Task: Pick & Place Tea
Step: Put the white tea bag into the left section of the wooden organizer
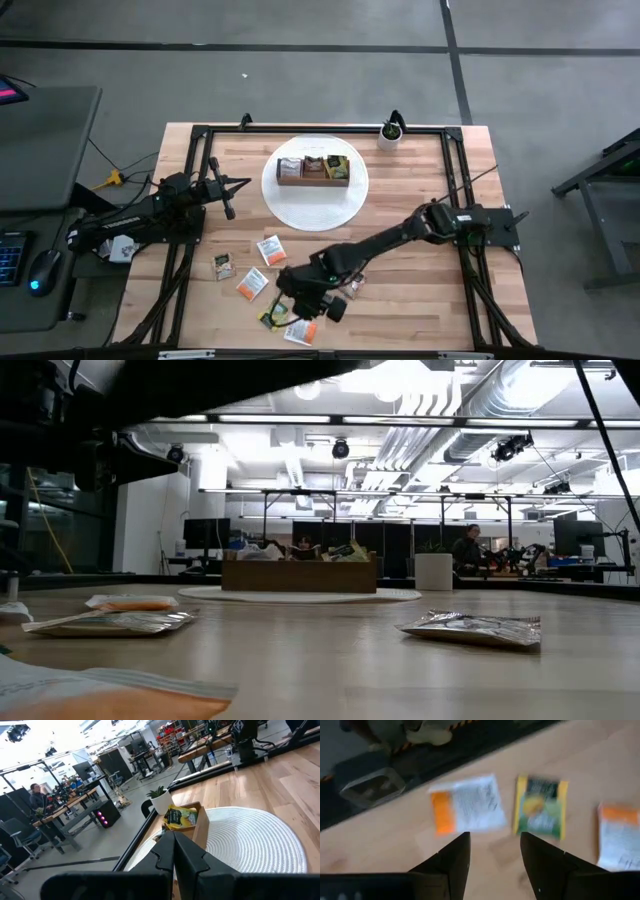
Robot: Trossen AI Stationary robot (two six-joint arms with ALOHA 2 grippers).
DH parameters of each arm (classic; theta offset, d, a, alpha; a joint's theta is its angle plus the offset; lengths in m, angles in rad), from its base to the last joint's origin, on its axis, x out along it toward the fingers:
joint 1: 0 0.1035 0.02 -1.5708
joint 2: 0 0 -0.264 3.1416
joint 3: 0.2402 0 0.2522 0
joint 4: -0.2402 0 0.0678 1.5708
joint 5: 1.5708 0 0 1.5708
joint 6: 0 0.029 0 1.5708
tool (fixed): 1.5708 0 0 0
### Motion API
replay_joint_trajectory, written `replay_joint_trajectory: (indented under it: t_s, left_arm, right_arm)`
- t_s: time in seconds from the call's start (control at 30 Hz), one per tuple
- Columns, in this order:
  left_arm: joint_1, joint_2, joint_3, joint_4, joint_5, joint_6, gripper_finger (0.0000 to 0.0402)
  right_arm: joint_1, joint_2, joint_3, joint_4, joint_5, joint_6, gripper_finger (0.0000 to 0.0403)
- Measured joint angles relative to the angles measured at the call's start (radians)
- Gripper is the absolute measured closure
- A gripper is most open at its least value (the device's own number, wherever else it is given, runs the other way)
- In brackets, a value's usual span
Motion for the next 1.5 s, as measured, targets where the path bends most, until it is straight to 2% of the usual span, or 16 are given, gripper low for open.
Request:
replay_joint_trajectory:
  t_s: [0.3,1.5]
  left_arm:
    - [0.000,0.000,0.000,0.000,0.001,0.000,0.0401]
    - [0.000,0.000,0.000,0.000,0.001,0.000,0.0401]
  right_arm:
    - [0.023,0.071,0.000,0.075,0.069,-0.037,0.0233]
    - [0.025,0.167,0.001,0.244,0.005,-0.035,0.0233]
